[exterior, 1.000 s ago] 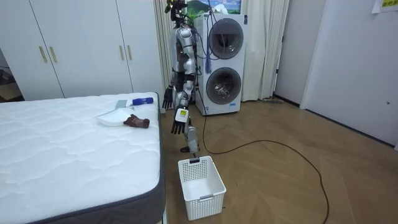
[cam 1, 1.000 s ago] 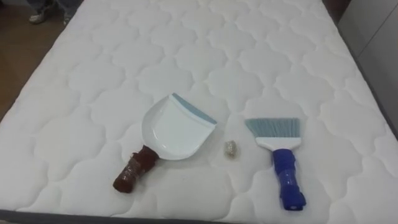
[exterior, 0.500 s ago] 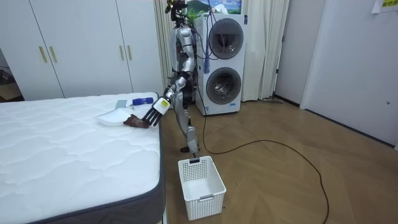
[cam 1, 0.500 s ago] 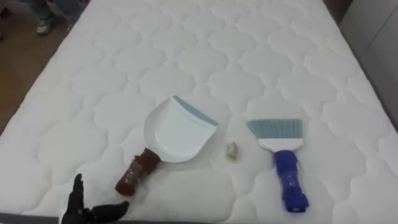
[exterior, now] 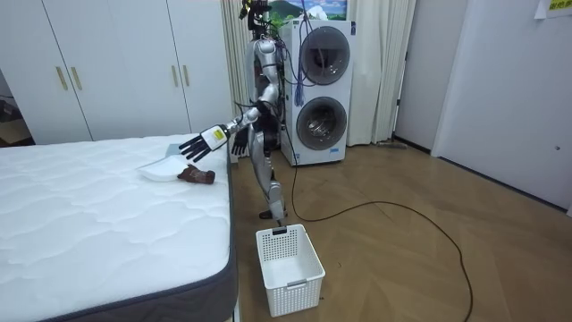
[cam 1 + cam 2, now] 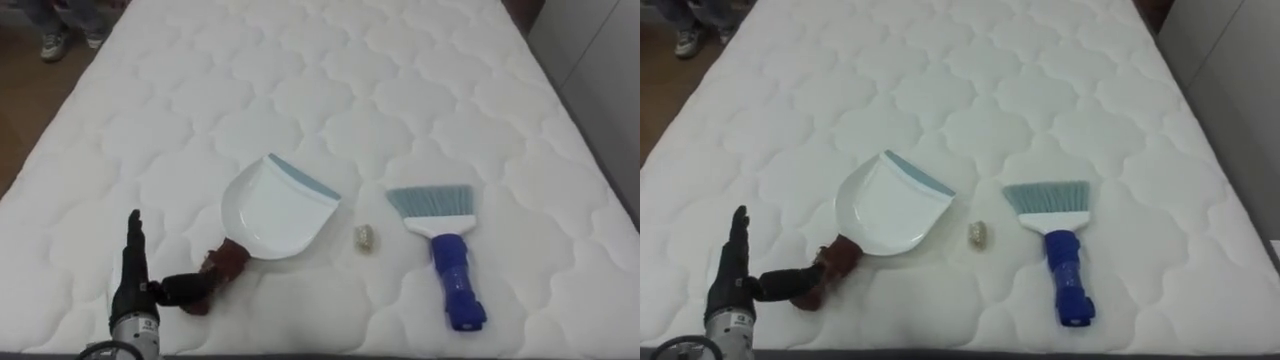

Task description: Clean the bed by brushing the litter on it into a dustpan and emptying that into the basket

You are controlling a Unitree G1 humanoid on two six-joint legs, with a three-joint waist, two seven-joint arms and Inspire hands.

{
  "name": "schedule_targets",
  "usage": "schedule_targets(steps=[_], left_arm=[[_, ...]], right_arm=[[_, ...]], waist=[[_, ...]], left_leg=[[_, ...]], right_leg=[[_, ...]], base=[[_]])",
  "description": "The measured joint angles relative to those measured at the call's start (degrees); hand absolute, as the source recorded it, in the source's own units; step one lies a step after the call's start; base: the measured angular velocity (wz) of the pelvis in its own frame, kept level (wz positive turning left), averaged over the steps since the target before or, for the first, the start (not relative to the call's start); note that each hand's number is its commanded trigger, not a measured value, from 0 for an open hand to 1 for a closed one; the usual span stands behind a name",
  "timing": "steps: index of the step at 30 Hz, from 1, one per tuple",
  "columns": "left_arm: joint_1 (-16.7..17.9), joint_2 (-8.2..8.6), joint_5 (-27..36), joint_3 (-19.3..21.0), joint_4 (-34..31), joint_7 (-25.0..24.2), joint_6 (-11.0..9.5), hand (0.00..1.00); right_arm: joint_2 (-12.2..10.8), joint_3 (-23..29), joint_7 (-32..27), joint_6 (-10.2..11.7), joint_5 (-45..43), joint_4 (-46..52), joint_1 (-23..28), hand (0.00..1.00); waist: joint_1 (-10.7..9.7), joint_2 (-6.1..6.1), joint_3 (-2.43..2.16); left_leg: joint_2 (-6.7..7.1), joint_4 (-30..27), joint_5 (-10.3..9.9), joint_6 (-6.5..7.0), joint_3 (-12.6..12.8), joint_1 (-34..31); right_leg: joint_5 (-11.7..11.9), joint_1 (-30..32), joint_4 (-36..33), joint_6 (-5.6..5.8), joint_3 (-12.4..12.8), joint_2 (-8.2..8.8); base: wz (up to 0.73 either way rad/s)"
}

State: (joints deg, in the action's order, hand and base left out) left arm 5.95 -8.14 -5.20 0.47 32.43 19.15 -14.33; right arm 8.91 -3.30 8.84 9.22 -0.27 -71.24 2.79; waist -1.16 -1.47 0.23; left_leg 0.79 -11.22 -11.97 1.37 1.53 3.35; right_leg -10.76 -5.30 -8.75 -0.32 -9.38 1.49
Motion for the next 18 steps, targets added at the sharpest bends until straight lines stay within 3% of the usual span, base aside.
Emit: schedule_targets(steps=[9, 18], left_arm=[[-1.1, -0.72, 0.0, -7.3, 0.2, 1.2, 0.0, 0.00], [-3.9, -0.63, 0.0, -9.3, 2.6, 1.1, 0.1, 0.00]], right_arm=[[0.1, -2.7, -0.5, -0.5, 2.4, -0.7, -1.0, 0.00], [0.6, -5.6, 0.2, -1.5, 3.0, -1.4, -3.1, 0.00]], waist=[[-0.3, 0.18, 0.10], [-1.3, 0.50, 0.30]], left_leg=[[-0.03, -0.1, 0.0, 0.01, 0.1, -1.2], [0.04, -0.4, 0.0, 0.00, -0.4, -3.2]], right_leg=[[0.1, 0.7, -0.1, -0.09, -0.1, 0.00], [0.1, 2.5, -0.3, -0.12, -0.6, 0.07]], base=[[0.00], [0.03]])
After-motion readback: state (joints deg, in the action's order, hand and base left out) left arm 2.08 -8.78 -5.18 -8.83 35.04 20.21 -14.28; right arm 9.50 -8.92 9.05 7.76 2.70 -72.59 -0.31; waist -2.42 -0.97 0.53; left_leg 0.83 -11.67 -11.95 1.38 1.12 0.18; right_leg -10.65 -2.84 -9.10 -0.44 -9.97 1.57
